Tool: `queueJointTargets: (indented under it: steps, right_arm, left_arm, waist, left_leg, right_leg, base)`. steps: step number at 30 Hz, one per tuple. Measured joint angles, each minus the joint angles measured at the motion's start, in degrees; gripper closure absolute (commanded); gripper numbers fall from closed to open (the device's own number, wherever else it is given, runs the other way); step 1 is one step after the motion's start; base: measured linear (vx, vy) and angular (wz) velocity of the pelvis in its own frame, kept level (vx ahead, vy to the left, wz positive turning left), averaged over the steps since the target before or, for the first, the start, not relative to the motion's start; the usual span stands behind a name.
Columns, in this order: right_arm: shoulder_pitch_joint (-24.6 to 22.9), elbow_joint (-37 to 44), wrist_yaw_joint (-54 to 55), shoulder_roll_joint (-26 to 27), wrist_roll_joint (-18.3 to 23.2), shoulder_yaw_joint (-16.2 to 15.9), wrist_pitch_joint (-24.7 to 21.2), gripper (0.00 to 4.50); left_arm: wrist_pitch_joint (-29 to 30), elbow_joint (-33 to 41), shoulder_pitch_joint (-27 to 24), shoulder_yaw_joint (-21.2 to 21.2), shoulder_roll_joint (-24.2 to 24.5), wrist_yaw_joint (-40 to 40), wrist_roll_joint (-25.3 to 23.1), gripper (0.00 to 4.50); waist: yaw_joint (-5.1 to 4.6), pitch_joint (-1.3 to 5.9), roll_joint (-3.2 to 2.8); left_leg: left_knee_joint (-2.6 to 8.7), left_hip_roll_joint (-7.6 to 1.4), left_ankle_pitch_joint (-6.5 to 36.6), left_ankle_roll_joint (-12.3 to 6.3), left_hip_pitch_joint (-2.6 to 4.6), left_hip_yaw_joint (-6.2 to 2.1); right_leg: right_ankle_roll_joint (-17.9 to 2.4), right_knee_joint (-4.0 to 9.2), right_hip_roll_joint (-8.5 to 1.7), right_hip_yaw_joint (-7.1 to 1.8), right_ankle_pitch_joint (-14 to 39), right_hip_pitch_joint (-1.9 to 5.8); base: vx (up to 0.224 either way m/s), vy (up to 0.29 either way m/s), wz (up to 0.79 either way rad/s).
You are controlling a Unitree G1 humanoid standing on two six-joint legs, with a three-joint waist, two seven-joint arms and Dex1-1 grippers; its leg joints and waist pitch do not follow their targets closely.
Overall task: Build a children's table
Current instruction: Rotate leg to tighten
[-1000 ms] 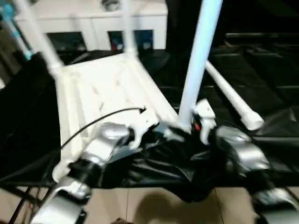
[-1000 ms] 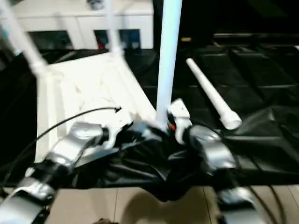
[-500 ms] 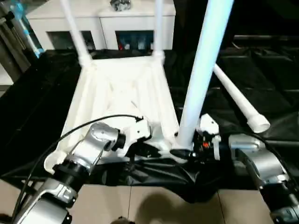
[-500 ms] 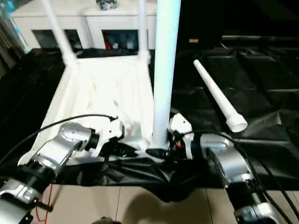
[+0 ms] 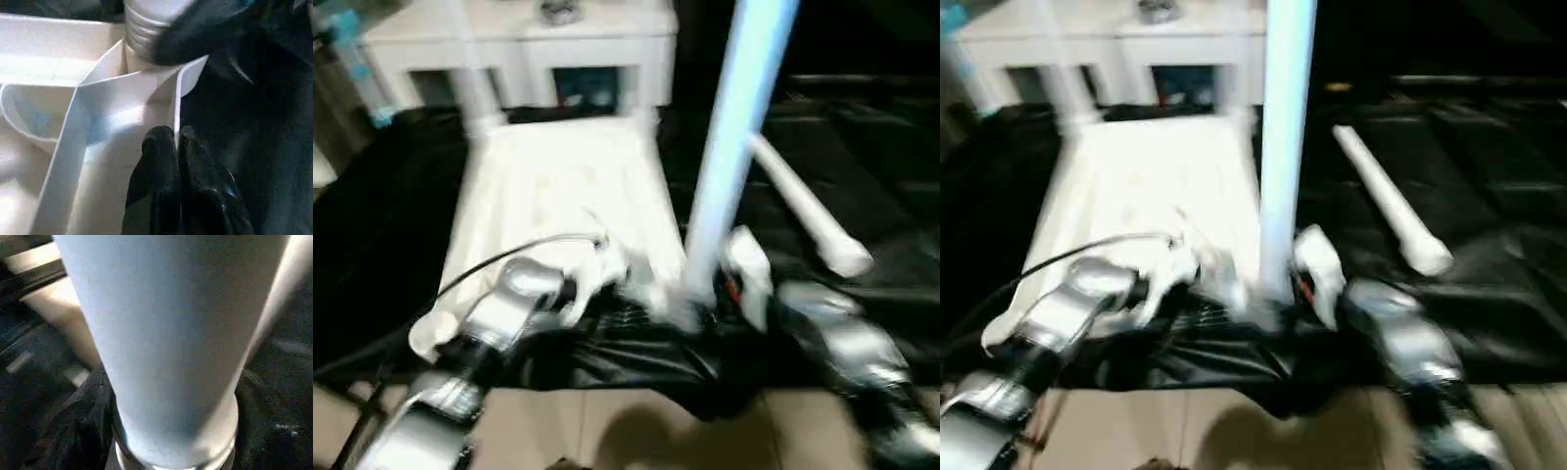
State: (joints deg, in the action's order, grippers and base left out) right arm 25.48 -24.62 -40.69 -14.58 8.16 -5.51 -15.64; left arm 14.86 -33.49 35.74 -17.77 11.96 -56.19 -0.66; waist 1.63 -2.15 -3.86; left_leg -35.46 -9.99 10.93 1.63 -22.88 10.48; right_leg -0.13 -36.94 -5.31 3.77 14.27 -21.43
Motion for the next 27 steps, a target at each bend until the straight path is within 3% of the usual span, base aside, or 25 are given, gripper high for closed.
queueJointTargets:
  steps: [6,10,11,13,17,21,27]
  right_arm:
    - [6.2,-9.2,15.3,6.0,-1.1,3.8,1.0,1.75]
    - [9.3,-14.9,21.1,8.2,-3.0,4.5,4.8,1.75]
    - [9.8,-15.9,21.5,8.5,-3.2,4.7,5.4,1.19]
    - [10.5,-17.1,21.5,8.9,-3.2,5.1,6.0,1.05]
    - [10.6,-18.3,19.4,8.7,-3.6,5.0,7.1,0.65]
    - [9.5,-16.6,12.4,6.2,-3.8,2.9,7.6,0.65]
    - [4.1,-8.2,-3.3,-1.0,-3.0,-1.2,7.6,0.65]
  left_arm:
    - [2.8,-4.6,3.1,2.1,-6.1,12.5,-0.7,4.50]
    - [3.4,-5.9,4.1,3.1,-8.3,17.1,-1.6,4.50]
    - [3.4,-6.1,4.2,3.3,-8.4,17.4,-1.6,4.50]
    - [3.4,-6.1,4.2,3.3,-8.4,17.3,-1.6,4.50]
    - [2.1,-5.9,4.0,3.0,-7.7,15.5,-1.6,4.50]
    - [0.5,-4.2,2.7,2.2,-5.8,11.4,-1.6,4.50]
    - [-1.9,-1.0,0.5,1.0,-1.9,2.2,-0.7,4.50]
  waist:
    - [-0.99,0.01,-0.03]
    - [-1.31,0.02,-0.05]
    - [-1.35,0.02,-0.04]
    - [-1.35,0.02,-0.04]
    - [-1.29,0.00,-0.02]
    - [-1.06,0.00,-0.01]
    - [0.86,-0.03,0.00]
  left_leg:
    - [0.08,-0.01,0.0,0.01,0.03,-0.02]
    - [0.14,0.00,0.0,-0.01,-0.06,-0.01]
    - [0.16,0.00,-0.1,-0.13,-0.07,-0.01]
    - [0.17,0.00,-0.1,-0.29,-0.08,-0.01]
    - [0.22,0.00,-0.1,-0.32,-0.13,-0.01]
    - [0.28,0.00,-0.2,-0.34,-0.23,-0.01]
    - [0.30,0.00,-0.2,-0.45,-0.32,0.06]
  right_leg:
    - [0.0,0.00,0.03,0.03,0.0,-0.04]
    - [0.0,0.21,0.03,0.04,0.0,-0.02]
    - [0.0,0.25,0.03,0.04,0.0,-0.03]
    - [0.0,0.25,0.03,0.06,0.0,-0.03]
    - [0.0,0.28,0.03,0.07,0.0,-0.08]
    - [0.0,0.30,0.03,0.10,0.0,-0.19]
    - [0.0,0.36,0.01,0.09,0.0,-0.26]
  base:
    - [0.000,0.000,0.00]
    - [0.000,0.000,0.00]
    - [0.000,0.000,0.00]
    - [0.000,0.000,0.00]
    - [0.000,0.000,0.00]
    - [0.000,0.000,0.00]
    - [0.000,0.000,0.00]
